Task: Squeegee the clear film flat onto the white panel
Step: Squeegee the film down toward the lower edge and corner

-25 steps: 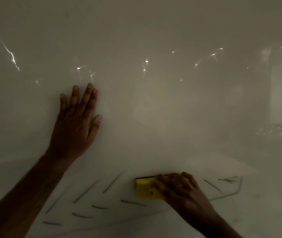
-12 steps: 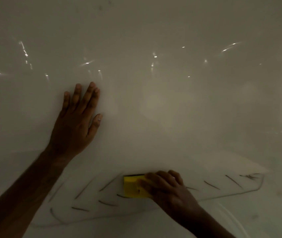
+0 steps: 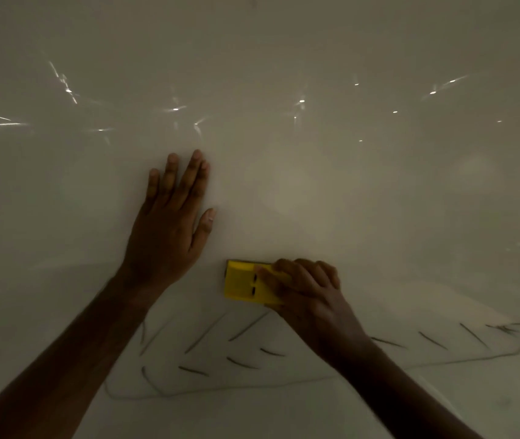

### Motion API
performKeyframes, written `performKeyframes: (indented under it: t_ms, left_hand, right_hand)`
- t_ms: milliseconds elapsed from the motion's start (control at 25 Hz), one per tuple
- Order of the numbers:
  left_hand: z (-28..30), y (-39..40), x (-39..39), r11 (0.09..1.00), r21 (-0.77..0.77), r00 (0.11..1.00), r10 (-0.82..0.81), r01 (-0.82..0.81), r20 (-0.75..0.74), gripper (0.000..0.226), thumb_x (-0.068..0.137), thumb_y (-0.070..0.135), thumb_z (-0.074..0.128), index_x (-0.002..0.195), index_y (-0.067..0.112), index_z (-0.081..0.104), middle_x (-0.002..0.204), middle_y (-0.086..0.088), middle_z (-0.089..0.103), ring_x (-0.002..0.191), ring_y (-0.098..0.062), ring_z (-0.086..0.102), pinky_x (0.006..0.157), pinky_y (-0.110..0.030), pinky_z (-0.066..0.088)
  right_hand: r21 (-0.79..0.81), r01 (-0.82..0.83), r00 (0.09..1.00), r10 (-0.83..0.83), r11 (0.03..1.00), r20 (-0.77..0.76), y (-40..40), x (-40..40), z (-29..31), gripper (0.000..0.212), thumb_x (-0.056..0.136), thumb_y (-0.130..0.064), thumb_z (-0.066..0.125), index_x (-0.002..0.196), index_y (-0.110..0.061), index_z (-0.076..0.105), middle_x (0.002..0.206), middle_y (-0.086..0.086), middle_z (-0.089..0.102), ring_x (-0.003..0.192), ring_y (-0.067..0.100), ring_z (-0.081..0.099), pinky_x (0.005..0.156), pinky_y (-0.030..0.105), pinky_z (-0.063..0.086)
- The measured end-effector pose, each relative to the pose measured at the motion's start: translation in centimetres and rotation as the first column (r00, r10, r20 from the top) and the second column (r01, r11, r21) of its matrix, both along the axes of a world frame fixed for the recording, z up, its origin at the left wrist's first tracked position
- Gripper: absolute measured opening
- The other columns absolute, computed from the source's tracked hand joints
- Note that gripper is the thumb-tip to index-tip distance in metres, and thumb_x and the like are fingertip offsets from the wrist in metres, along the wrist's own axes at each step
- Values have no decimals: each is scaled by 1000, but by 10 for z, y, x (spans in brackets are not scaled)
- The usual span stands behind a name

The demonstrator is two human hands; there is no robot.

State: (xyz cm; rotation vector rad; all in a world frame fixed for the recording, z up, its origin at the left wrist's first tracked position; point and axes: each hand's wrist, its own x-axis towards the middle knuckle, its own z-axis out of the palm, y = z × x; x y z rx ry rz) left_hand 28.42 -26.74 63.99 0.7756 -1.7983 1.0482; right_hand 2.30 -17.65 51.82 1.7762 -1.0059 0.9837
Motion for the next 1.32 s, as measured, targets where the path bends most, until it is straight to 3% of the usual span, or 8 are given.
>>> performKeyframes:
  t_ms: [240, 360, 520, 680, 840, 960, 1120, 1320]
  left_hand:
    - [-7, -9, 48, 1000, 6, 1000, 18, -18, -2, 72, 112, 44, 30, 171, 5, 19, 180, -12, 14, 166, -39, 12, 135, -55, 9]
    - [-8, -12, 59, 1000, -2, 1000, 18, -18, 17, 72, 112, 44, 31, 171, 5, 19, 180, -13, 14, 166, -40, 13, 135, -55, 8]
    - [-8, -11, 57, 1000, -1, 1000, 6, -6, 14, 70, 113, 43, 30, 171, 4, 19, 180, -13, 15, 166, -40, 13, 134, -57, 9]
    - [-6, -14, 72, 1000, 20, 1000, -18, 18, -10, 72, 113, 46, 28, 171, 5, 16, 181, -13, 11, 166, -39, 9, 135, -54, 3]
    - [-6, -24, 126, 999, 49, 996, 18, -13, -89, 75, 113, 52, 20, 172, 6, 15, 181, -13, 10, 166, -41, 8, 134, -53, 1]
    - [-12, -26, 147, 998, 63, 996, 30, -25, -79, 76, 112, 54, 18, 172, 6, 15, 181, -13, 10, 166, -41, 7, 134, -55, 2]
    - [-14, -26, 144, 998, 58, 995, 23, -17, -94, 74, 113, 49, 24, 172, 6, 15, 180, -13, 11, 166, -41, 7, 134, -53, 1]
    - [-15, -30, 159, 999, 49, 999, 8, -5, -49, 74, 113, 49, 22, 172, 5, 14, 181, -13, 10, 166, -40, 7, 135, -52, 2]
  right_hand:
    - [27, 43, 984, -38, 999, -176, 16, -29, -67, 53, 103, -36, 65, 153, -34, 49, 139, -4, 62, 121, 25, 61, 99, 43, 43]
    - [-17, 93, 995, -94, 996, -47, 21, -42, -35, 56, 101, -39, 64, 154, -35, 46, 137, 0, 62, 117, 30, 60, 96, 43, 41]
    - [-48, 22, 994, -17, 999, 110, -1, 17, 10, 53, 100, -41, 69, 149, -30, 54, 139, -1, 60, 119, 28, 58, 96, 42, 40]
    - [16, -8, 996, 9, 1000, -87, -15, 73, -33, 54, 100, -39, 69, 151, -34, 52, 141, -3, 59, 120, 26, 60, 97, 43, 43]
    - [67, 31, 984, -19, 997, -179, 3, 42, -74, 56, 101, -38, 67, 154, -37, 48, 141, -5, 59, 121, 23, 60, 98, 41, 40]
    - [30, 76, 994, -73, 997, -80, 6, 27, -43, 64, 96, -38, 72, 154, -37, 45, 140, -2, 57, 118, 27, 58, 98, 41, 39]
    - [-11, -17, 992, 18, 1000, 122, -15, 81, 4, 53, 98, -40, 71, 148, -31, 56, 139, -1, 59, 120, 29, 59, 97, 44, 41]
    - [43, -42, 990, 47, 998, -134, -26, 124, -54, 51, 102, -35, 65, 151, -34, 51, 138, -4, 62, 119, 25, 62, 97, 43, 45]
